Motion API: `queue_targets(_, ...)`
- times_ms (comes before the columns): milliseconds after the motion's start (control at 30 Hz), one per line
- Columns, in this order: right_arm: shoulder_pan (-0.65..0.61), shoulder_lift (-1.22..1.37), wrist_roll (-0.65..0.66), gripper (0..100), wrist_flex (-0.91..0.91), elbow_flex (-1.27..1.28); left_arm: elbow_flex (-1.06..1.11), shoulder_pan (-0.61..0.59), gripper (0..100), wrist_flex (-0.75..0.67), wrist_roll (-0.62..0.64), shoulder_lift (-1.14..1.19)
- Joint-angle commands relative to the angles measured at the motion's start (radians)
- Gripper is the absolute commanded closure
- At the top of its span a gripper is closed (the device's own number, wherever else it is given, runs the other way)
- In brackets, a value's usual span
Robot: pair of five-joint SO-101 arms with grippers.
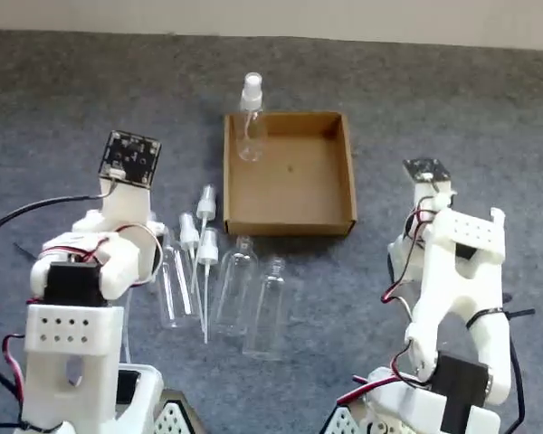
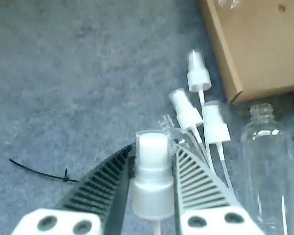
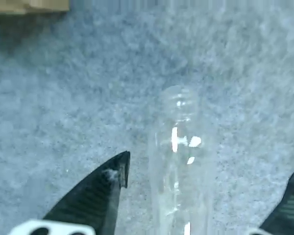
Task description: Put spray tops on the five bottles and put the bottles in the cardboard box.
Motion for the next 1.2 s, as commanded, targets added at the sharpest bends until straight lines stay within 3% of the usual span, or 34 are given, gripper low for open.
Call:
queue_targets(0,-0.015,-0.030,-0.011,63.6,-0.082,-0.027,0.077,-0.016,99,-0.078,-0.006,-0.021)
queue_targets(133,-0.018,-0.030,-0.005,70.6,-0.182,0.048,0.119,-0.016,99,-0.124,-0.003,-0.021)
queue_targets(267,-0.030,-0.028,-0.003,71.4,-0.237,0.116,0.125,-0.016,99,-0.129,-0.002,-0.021)
queue_targets(533,-0.038,-0.028,0.029,71.7,-0.237,0.142,0.122,-0.016,99,-0.129,-0.002,-0.021)
queue_targets(733,-0.036,-0.028,0.029,80.1,-0.237,0.160,0.122,-0.016,99,-0.129,-0.002,-0.021)
queue_targets(900,-0.016,-0.028,0.074,81.0,-0.237,0.214,0.120,-0.016,99,-0.132,-0.002,-0.021)
queue_targets(1167,0.096,-0.041,0.084,97.4,-0.237,0.216,0.120,-0.015,99,-0.150,-0.002,-0.021)
